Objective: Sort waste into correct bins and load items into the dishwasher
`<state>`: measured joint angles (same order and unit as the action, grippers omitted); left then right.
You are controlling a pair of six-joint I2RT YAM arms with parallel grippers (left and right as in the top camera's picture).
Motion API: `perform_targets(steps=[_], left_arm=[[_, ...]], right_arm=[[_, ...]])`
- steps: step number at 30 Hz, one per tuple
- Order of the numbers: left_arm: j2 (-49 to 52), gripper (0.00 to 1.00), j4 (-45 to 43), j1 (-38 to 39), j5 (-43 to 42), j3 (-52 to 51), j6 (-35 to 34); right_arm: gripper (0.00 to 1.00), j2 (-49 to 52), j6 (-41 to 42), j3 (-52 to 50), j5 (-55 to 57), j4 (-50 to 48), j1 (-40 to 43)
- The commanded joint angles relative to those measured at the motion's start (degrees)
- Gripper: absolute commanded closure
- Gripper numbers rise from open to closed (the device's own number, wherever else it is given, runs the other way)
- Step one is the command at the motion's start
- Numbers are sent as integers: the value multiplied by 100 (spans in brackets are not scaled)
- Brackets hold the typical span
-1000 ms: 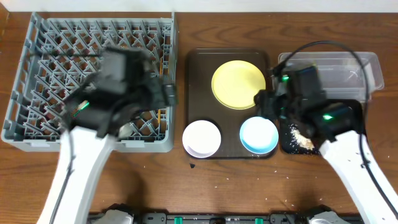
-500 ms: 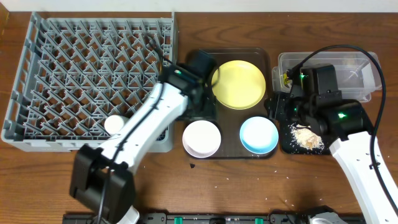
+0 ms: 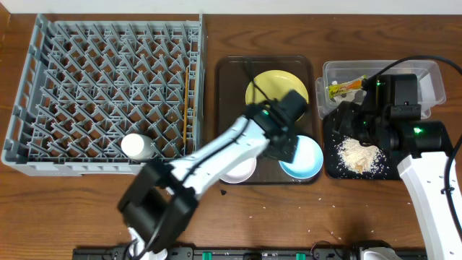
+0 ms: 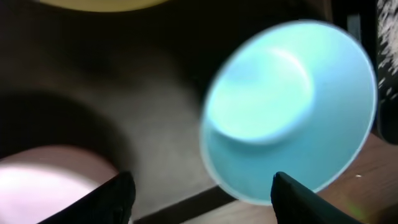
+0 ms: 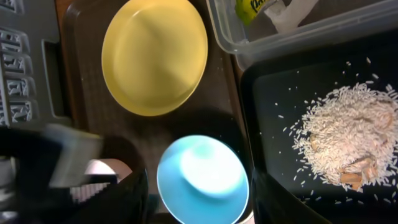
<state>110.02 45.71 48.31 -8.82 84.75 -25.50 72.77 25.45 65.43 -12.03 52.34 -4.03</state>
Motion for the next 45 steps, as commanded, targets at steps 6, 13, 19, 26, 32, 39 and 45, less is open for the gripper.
perform_targets(steps=[6, 13, 19, 26, 32, 39, 45], left_arm=[[704, 64, -339, 63, 96, -31, 470], [798, 92, -407, 63, 256, -31, 511], [686, 92, -356, 50, 439, -24, 509], [-433, 92, -120, -120, 927, -7, 463], [-1182, 93, -74, -245, 1217, -7, 492], [-1266, 92, 48, -243, 1274, -22, 483], [-857, 89, 48, -243, 1272, -55, 378]], right_arm=[[50, -24, 66, 50, -44, 136, 33], [51, -24, 66, 50, -46, 144, 33], [51, -24, 66, 50, -46, 170, 33], [51, -24, 66, 50, -46, 186, 33], [51, -24, 66, 50, -46, 188, 33], [51, -24, 66, 50, -46, 195, 33], [50, -24, 66, 50, -44, 243, 33]])
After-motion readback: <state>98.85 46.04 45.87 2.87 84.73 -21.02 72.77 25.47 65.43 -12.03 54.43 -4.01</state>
